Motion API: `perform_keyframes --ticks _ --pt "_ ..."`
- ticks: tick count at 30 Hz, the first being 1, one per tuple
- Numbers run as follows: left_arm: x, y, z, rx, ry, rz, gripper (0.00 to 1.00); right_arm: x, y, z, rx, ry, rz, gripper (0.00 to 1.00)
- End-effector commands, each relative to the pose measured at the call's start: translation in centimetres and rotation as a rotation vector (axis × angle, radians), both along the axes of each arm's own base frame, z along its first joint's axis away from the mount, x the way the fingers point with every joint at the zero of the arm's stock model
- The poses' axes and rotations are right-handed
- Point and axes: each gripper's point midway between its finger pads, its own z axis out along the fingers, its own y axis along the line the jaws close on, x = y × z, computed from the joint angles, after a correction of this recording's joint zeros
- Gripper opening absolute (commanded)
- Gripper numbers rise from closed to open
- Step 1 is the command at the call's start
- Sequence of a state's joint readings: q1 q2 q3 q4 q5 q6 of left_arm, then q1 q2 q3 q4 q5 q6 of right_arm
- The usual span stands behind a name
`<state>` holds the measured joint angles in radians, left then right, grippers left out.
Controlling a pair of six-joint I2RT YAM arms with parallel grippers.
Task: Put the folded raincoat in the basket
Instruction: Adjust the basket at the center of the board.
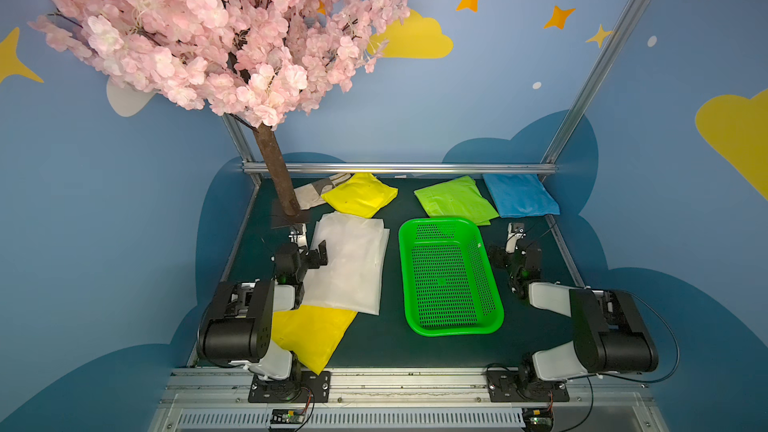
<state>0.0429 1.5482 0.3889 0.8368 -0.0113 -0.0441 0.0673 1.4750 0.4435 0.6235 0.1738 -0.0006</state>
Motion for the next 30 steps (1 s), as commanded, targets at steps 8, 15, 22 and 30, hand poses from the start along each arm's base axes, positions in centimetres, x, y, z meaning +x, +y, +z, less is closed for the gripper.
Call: perform_keyframes --ticks 8,15,22,30 --pt "0.1 -0.2 0.3 0.011 -0.007 -0.013 1.00 0.3 0.2 0.5 0.006 -0.011 0.009 0.98" --pt "-1.1 0.7 3.5 0.122 -0.071 0.135 1.00 0.4 -0.3 3.5 0.018 -0.047 -0.045 0.98" --pt "-8.1 3.1 10.2 -0.257 -0.033 0.504 1.00 -2.5 0.6 10.2 0.247 0.053 -0.114 0.98" --pt "-12.8 -4.9 9.6 -0.633 0.141 0.110 1.00 -6.2 8.3 8.8 0.452 0.402 0.203 0.94"
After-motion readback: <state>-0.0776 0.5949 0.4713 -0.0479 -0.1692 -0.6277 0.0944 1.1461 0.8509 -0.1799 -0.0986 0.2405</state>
